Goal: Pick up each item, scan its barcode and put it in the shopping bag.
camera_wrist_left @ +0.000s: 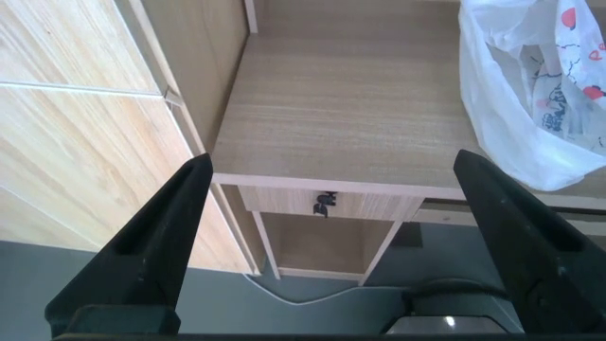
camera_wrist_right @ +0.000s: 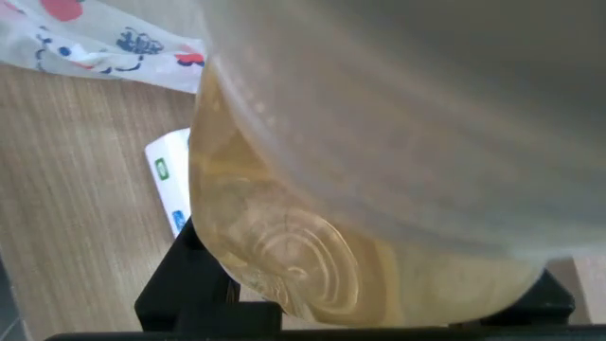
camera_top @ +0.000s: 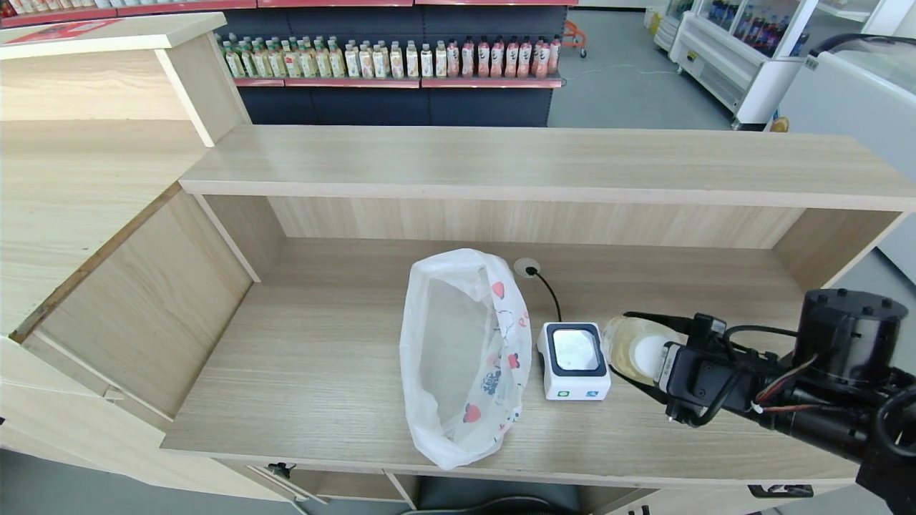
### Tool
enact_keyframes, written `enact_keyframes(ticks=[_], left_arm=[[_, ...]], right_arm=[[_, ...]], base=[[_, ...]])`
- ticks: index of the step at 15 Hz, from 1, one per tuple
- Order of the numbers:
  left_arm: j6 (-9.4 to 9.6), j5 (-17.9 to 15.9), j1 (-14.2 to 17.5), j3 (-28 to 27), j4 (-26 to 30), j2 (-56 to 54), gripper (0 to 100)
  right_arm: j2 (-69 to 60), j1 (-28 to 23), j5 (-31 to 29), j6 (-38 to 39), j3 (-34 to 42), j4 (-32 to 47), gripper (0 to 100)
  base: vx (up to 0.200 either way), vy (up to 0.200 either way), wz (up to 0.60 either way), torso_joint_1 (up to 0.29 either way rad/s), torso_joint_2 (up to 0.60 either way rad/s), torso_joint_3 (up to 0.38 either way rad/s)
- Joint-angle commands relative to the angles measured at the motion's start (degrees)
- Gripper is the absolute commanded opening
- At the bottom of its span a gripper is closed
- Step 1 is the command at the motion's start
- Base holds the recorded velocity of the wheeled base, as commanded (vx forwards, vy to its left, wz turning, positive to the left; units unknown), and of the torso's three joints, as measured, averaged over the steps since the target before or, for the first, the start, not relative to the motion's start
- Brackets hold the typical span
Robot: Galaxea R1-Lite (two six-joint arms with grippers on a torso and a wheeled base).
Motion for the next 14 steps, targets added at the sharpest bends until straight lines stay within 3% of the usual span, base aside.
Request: enact_keyframes(ticks=[1,3,10,14], left_arm=[[0.0,0.0,0.0,0.0,0.0,0.0,100],[0.0,0.0,0.0,0.0,0.0,0.0,100],[0.0,0.0,0.0,0.0,0.0,0.0,100],[0.0,0.0,0.0,0.1,0.0,0.0,100]], right_arm=[[3.1,-0.3,0.3,-0.3,0.7,-3.4,0],[6.4,-0.5,0.5,-0.1,2.1,-11.7,0],[12.0,-2.7,0.8,0.1,1.0,-14.8,0],[16.0,-3.0,6.6,0.1,-1.2,-15.9,0]], base=[[0.0,0.0,0.0,0.0,0.0,0.0],[0.0,0.0,0.0,0.0,0.0,0.0],[0.0,0.0,0.0,0.0,0.0,0.0],[0.0,0.0,0.0,0.0,0.0,0.0]])
